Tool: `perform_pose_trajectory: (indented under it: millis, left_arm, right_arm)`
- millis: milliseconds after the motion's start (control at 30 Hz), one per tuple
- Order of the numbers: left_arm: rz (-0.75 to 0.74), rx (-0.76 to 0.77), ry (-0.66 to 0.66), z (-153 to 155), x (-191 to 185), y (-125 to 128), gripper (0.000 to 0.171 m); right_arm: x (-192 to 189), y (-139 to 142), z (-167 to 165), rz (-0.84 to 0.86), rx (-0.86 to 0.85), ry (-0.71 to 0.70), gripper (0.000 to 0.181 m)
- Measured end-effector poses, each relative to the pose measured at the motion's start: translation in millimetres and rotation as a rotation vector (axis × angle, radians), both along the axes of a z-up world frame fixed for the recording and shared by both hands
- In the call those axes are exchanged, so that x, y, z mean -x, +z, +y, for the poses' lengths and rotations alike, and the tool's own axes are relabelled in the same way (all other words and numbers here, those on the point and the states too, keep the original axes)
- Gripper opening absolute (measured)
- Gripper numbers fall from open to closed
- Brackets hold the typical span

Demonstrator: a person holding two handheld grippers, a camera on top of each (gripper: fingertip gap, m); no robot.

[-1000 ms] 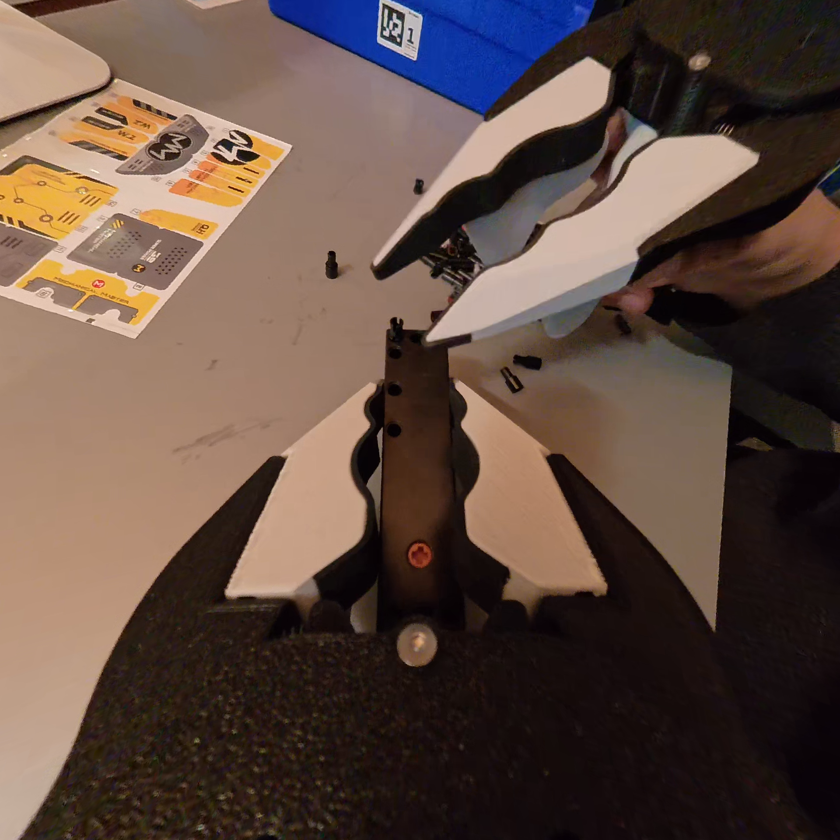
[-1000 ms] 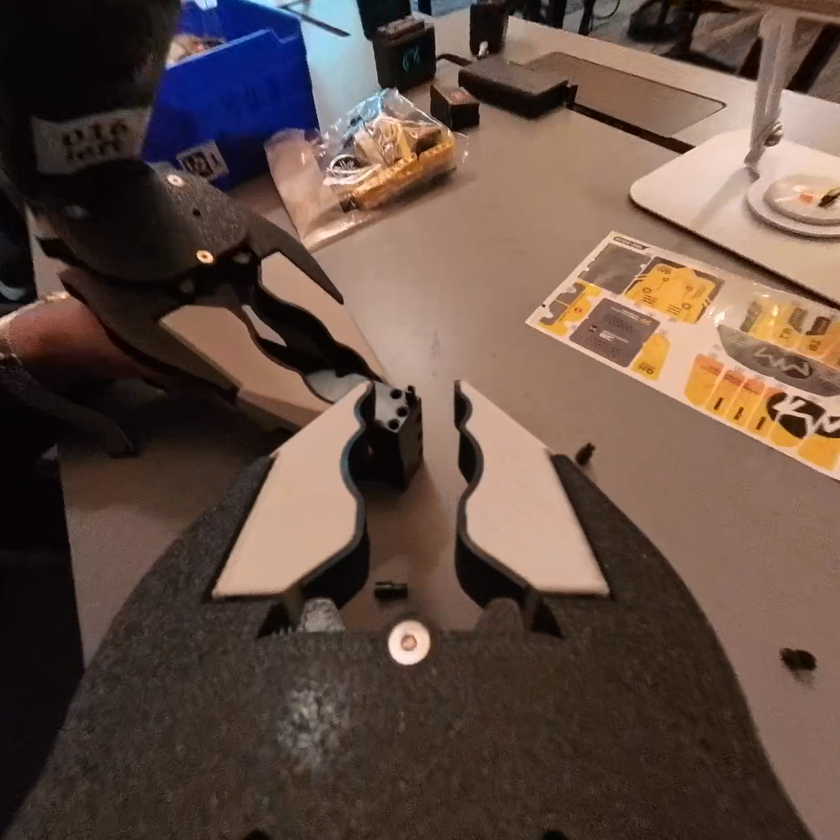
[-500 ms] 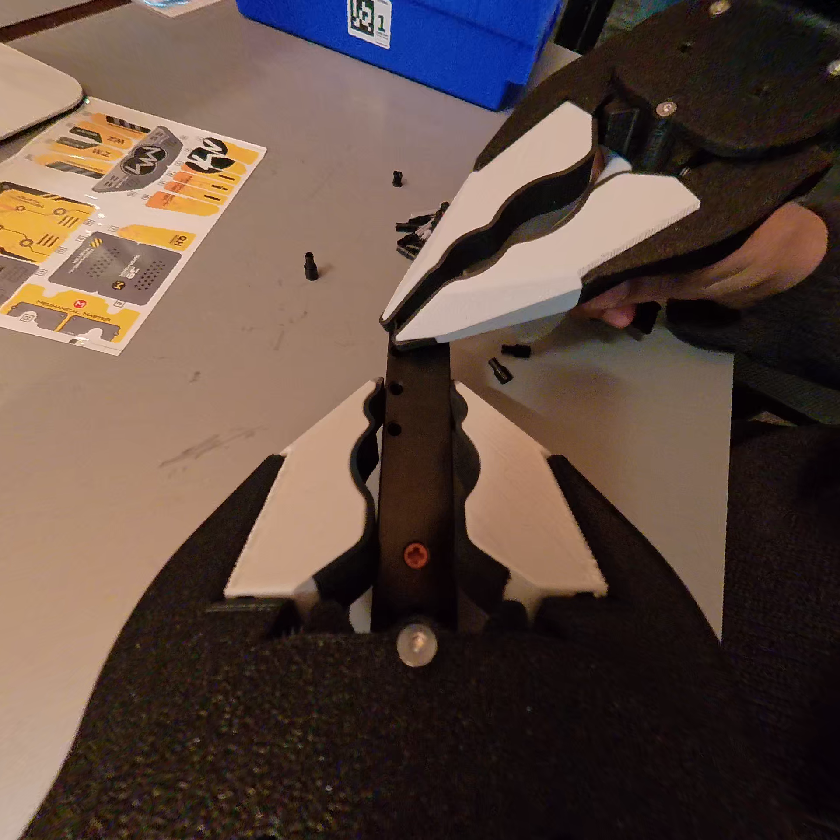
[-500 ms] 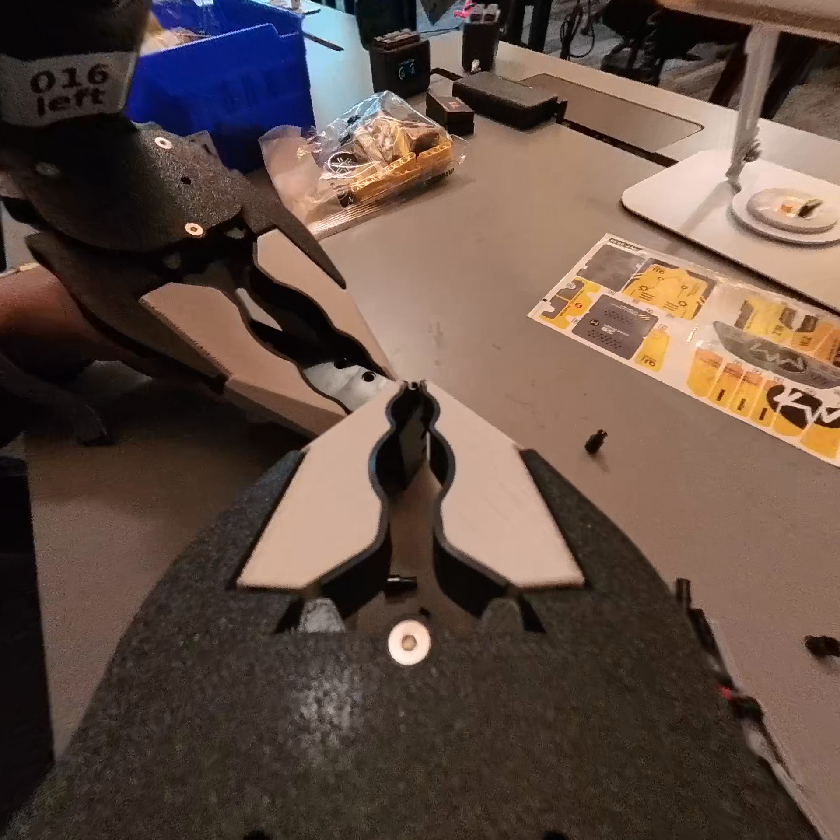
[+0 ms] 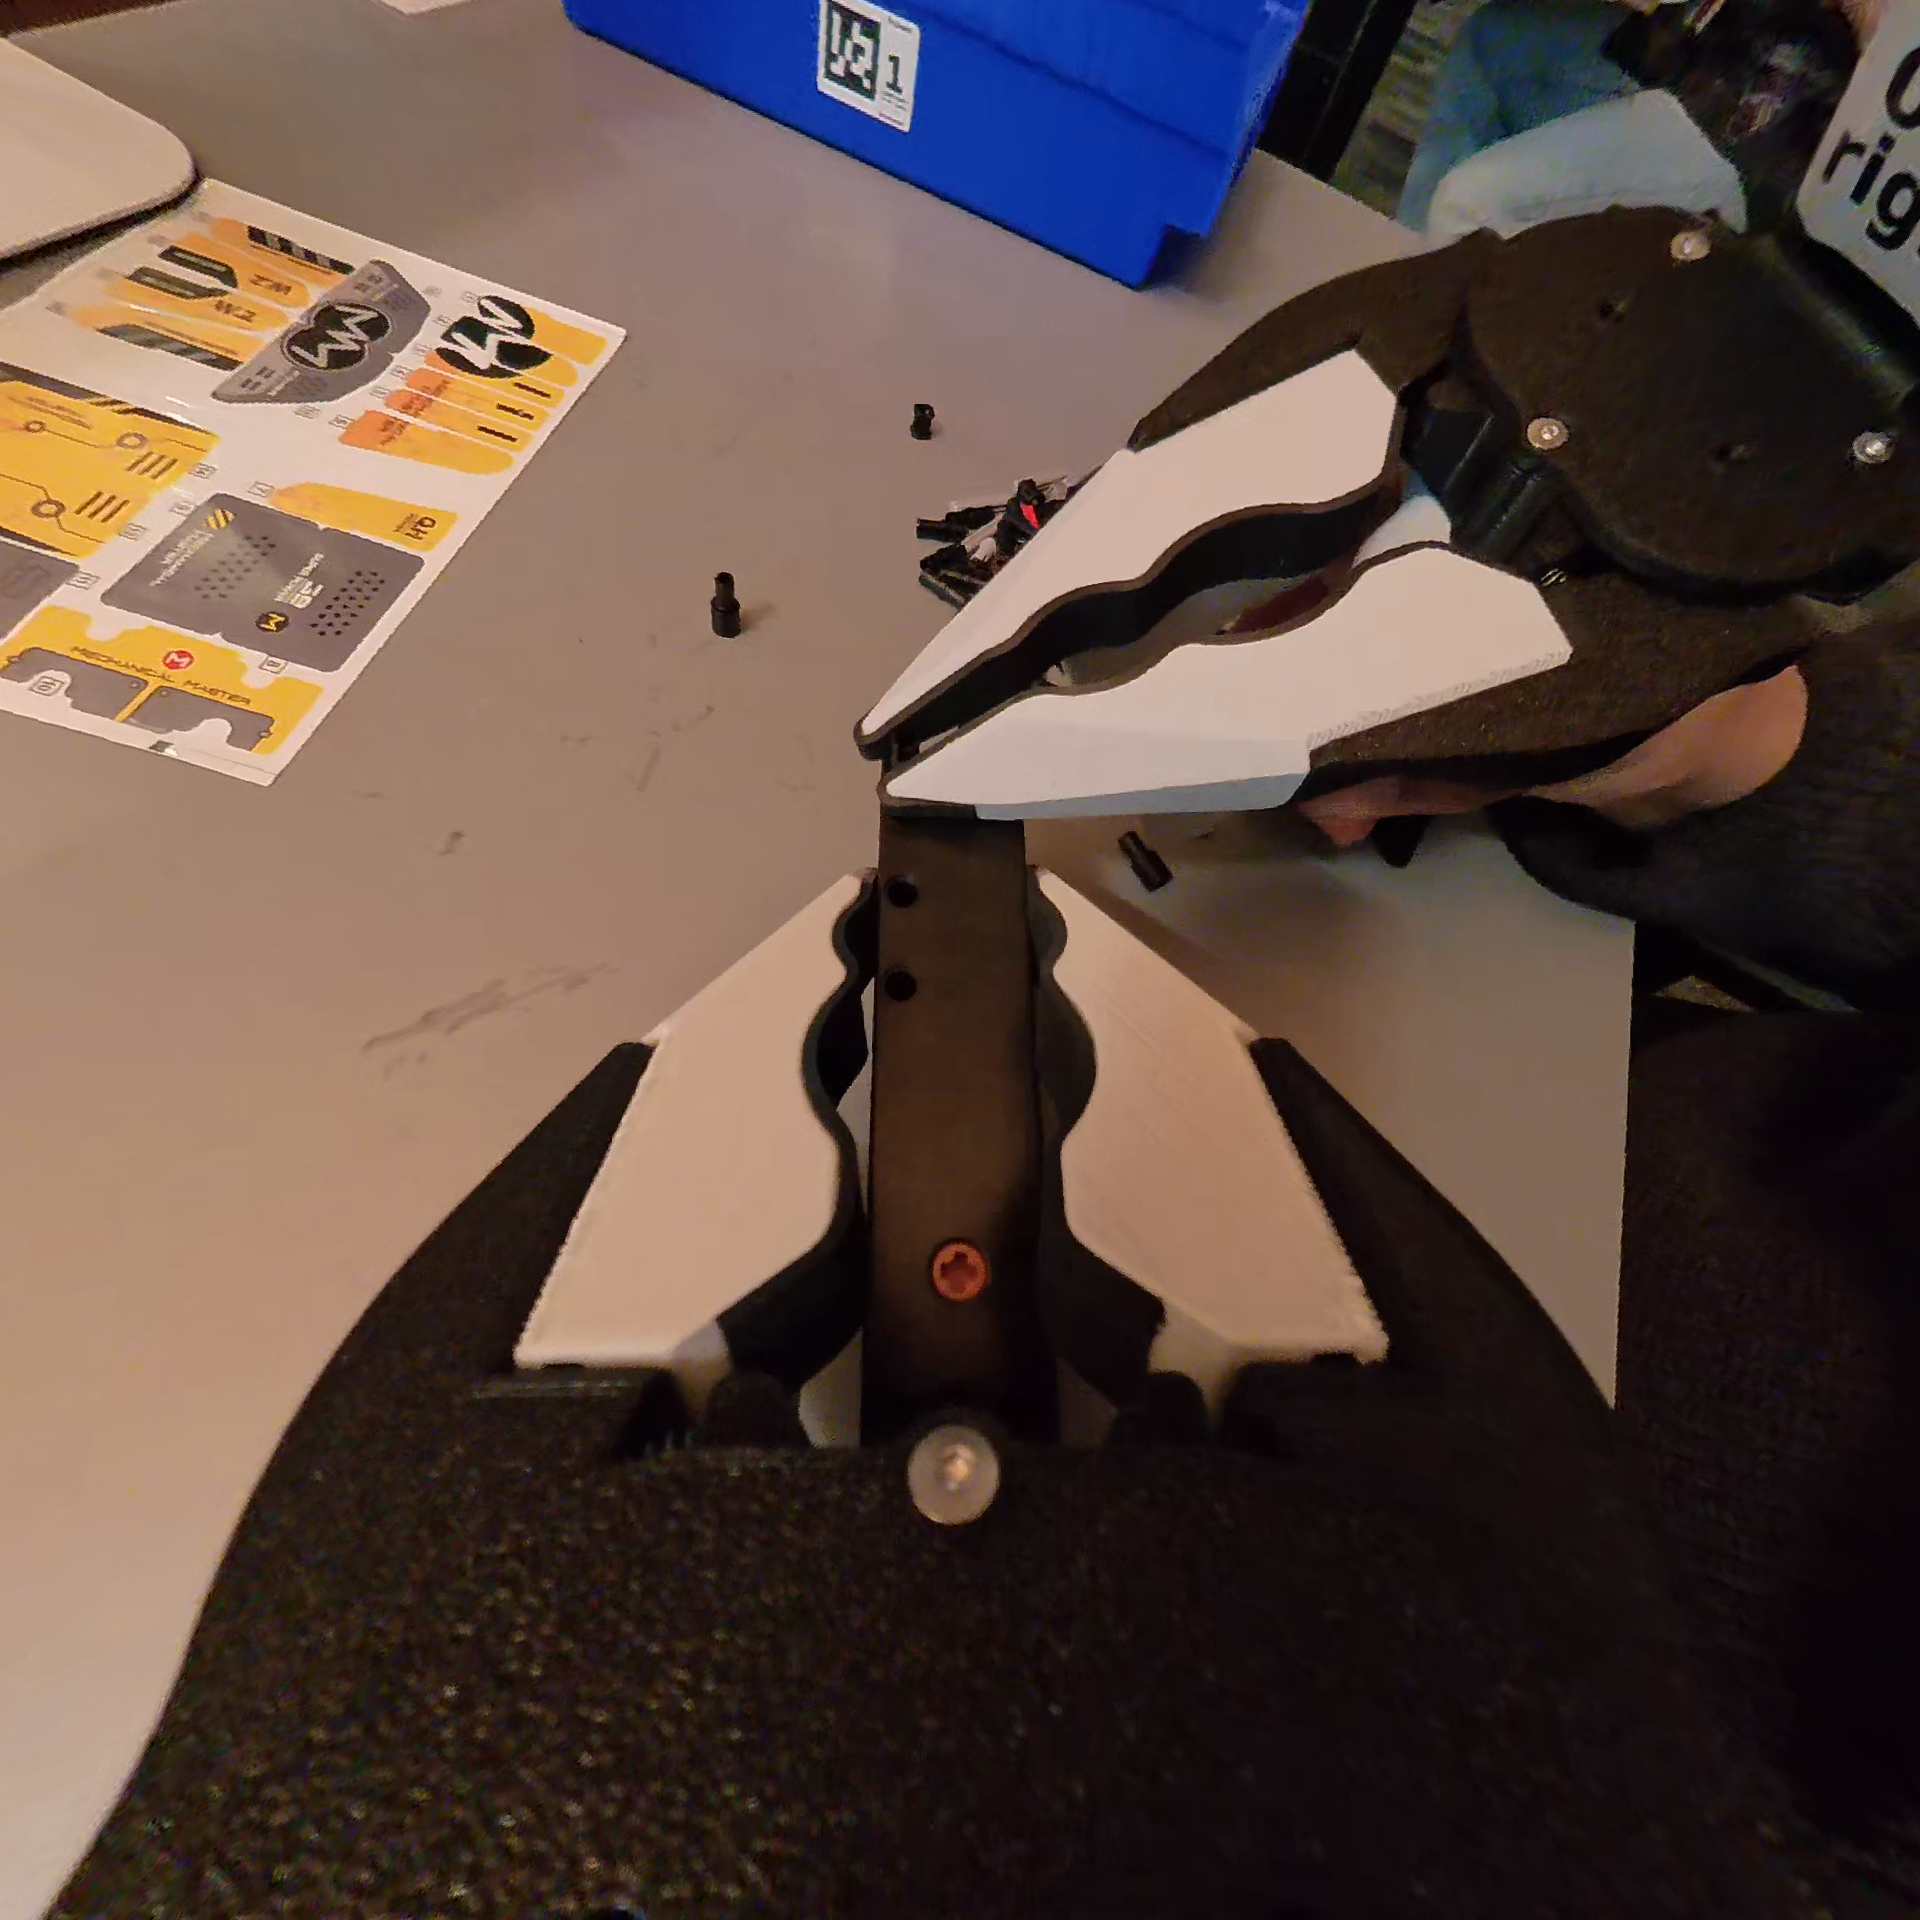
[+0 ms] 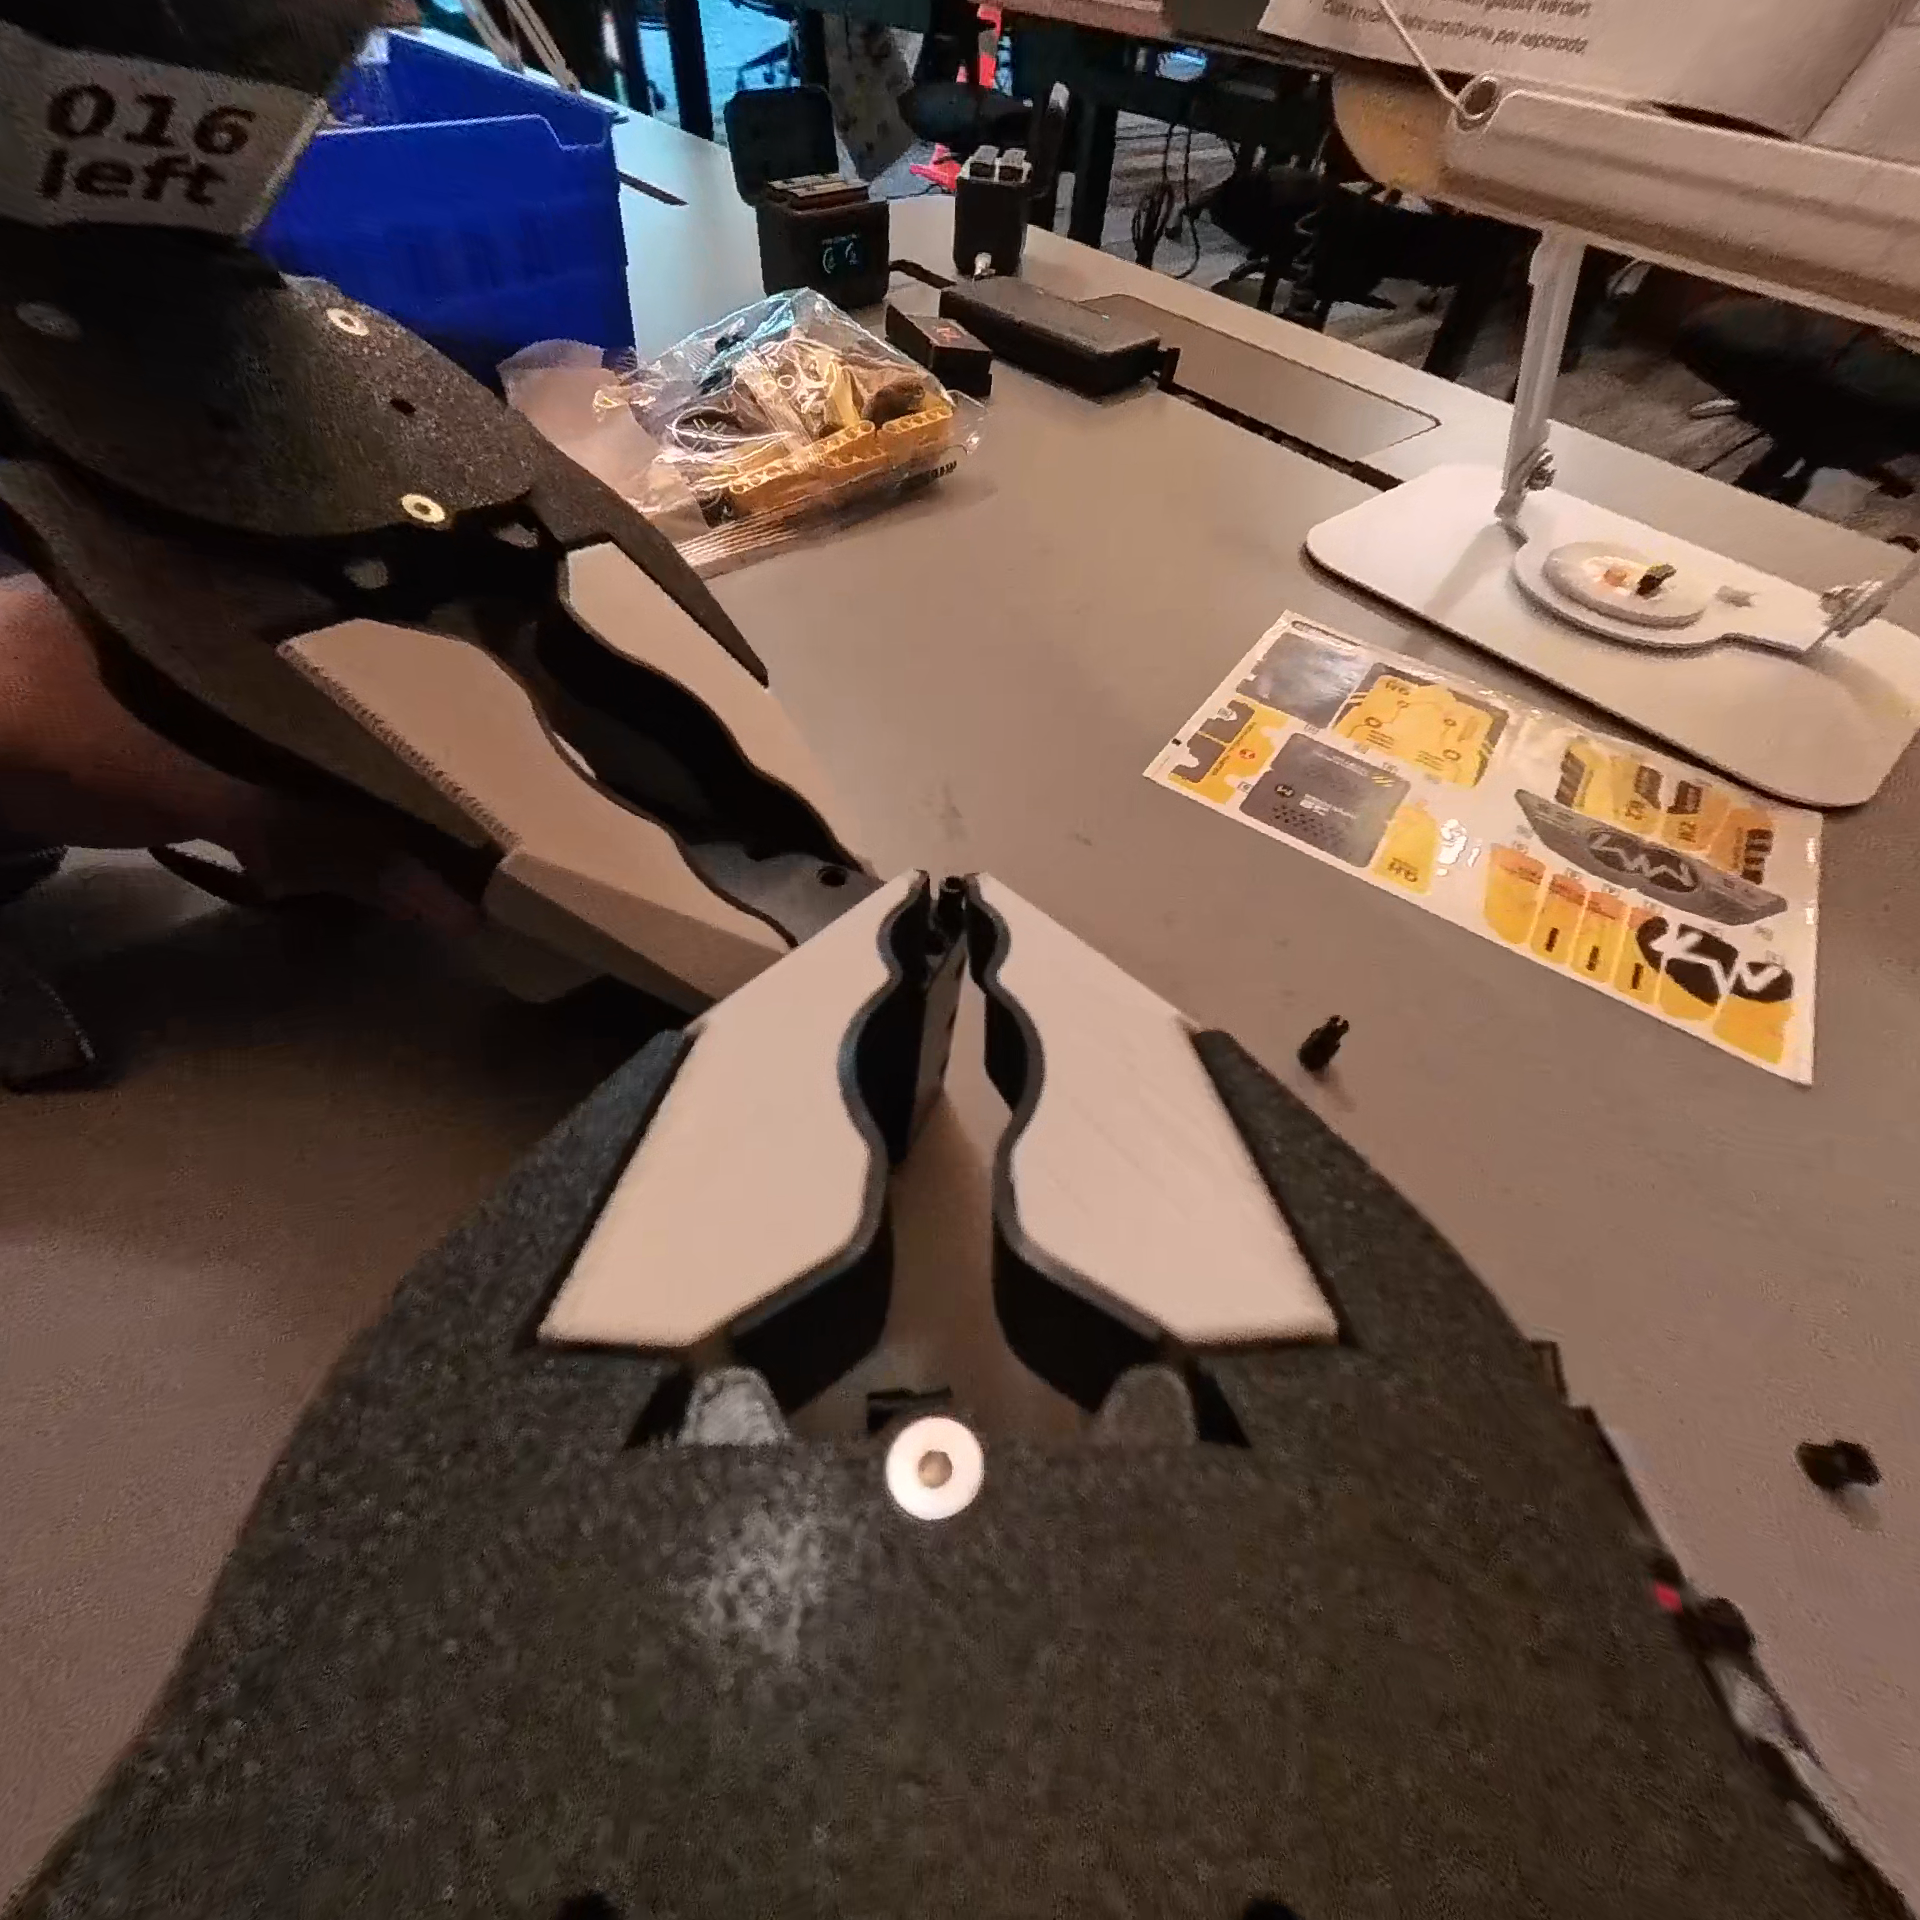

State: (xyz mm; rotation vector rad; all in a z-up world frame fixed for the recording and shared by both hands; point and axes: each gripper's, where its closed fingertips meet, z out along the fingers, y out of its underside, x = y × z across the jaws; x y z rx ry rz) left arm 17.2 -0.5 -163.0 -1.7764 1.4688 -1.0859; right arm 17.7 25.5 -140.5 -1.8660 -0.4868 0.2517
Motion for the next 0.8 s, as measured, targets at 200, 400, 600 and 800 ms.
perform_pose_trajectory:
  millis: [200, 400, 600, 800]
  left_arm:
    - [-0.001, 0.002, 0.003, 0.5, 0.1, 0.1, 0.026]
    - [-0.003, 0.014, 0.006, 1.3, 0.2, 0.3, 0.026]
    - [0.000, -0.004, 0.005, 0.7, 0.1, 0.1, 0.026]
    - [0.001, -0.007, 0.004, 0.4, 0.1, 0.0, 0.026]
  right_arm:
    - [0.4, -0.1, 1.2, 0.010, 0.004, -0.014, 0.006]
    - [1.0, -1.1, 2.6, 0.072, 0.039, -0.020, 0.006]
    - [2.6, -1.1, 2.1, 0.102, 0.054, -0.009, 0.007]
    - [2.7, -0.9, 2.2, 0.068, 0.036, -0.023, 0.008]
